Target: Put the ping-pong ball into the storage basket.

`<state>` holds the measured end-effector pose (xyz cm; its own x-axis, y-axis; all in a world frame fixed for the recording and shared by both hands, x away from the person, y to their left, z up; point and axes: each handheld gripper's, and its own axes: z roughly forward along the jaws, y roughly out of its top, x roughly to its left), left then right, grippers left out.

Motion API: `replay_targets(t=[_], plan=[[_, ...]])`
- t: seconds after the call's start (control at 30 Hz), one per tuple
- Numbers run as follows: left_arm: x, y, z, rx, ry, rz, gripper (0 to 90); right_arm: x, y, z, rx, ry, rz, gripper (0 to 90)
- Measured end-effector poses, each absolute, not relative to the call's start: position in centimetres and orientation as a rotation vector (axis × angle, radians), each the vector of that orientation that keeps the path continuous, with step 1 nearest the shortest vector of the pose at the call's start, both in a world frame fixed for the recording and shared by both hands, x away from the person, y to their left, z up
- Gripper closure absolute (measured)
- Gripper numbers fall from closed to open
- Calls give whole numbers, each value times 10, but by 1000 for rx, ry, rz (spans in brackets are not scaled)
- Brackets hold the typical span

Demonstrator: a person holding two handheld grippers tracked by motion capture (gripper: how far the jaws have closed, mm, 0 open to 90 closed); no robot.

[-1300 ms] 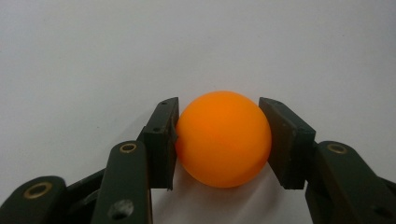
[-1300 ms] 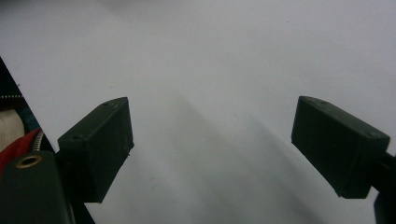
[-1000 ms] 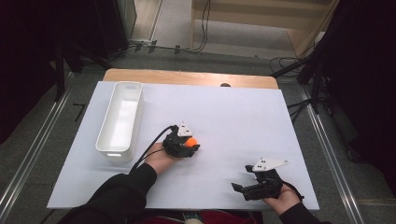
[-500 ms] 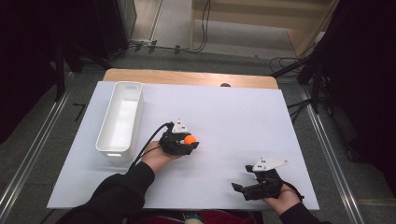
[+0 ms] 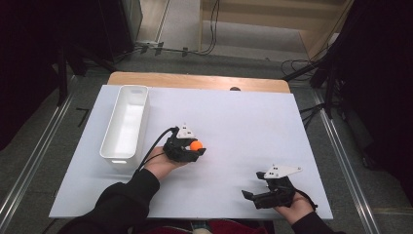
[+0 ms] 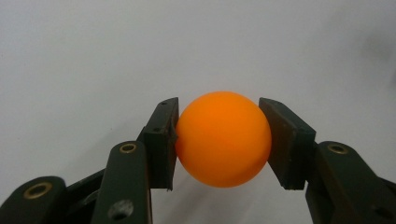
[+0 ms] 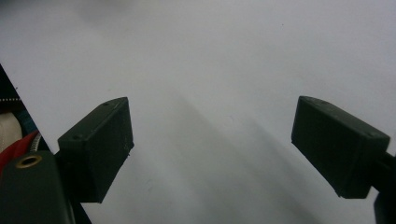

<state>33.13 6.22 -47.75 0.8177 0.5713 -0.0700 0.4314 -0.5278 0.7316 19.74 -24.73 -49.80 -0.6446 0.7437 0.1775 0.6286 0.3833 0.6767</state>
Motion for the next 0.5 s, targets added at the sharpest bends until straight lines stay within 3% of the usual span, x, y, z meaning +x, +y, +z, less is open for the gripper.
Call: replay_targets(t=[0.5], plan=[[329, 71, -461, 2237, 766, 189, 503, 198, -248, -498, 1236, 2474, 1113, 115]])
